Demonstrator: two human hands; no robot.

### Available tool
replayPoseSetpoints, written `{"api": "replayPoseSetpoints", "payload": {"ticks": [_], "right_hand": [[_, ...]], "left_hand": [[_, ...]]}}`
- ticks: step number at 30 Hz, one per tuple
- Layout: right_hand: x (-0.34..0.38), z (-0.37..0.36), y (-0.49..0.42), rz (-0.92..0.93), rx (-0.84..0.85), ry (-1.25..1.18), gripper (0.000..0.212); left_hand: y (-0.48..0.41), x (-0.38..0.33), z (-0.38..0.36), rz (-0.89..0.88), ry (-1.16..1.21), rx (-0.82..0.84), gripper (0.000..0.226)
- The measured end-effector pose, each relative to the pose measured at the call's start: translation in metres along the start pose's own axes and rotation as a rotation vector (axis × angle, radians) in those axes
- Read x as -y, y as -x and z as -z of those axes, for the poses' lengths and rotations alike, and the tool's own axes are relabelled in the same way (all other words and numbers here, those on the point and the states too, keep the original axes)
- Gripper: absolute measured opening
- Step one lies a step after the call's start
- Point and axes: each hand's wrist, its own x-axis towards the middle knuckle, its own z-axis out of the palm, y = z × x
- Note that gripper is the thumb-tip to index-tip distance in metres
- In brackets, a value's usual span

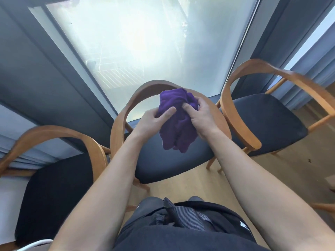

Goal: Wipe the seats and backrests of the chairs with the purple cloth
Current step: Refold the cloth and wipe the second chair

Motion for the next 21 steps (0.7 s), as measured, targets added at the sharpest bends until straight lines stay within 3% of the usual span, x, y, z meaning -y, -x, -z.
{"api": "replayPoseSetpoints", "payload": {"ticks": [2,3,5,8,10,16,21], "right_hand": [[0.001,0.003,0.001,0.006,0.001,0.088,0.047],[0.002,0.005,0.001,0.013,0.000,0.144,0.049],[0.003,0.010,0.003,0.031,-0.011,0.231,0.052],[0.005,0.016,0.004,0.066,-0.087,0.279,0.040],[0.007,0.021,0.002,0.090,-0.129,0.299,0.035],[0.011,0.031,-0.007,0.138,-0.190,0.392,0.040],[0.012,0.029,-0.006,0.146,-0.168,0.403,0.047]], "left_hand": [[0.000,0.002,0.001,-0.089,0.117,-0.122,0.021],[0.000,0.002,0.004,-0.091,0.124,-0.172,0.016],[-0.004,0.005,0.012,-0.039,0.055,-0.197,0.023],[-0.015,0.006,0.026,0.160,0.021,-0.119,0.062],[-0.019,0.007,0.033,0.281,0.070,-0.081,0.072],[-0.022,0.029,0.048,0.199,0.014,-0.336,0.038],[-0.028,0.034,0.050,0.256,0.046,-0.320,0.037]]}}
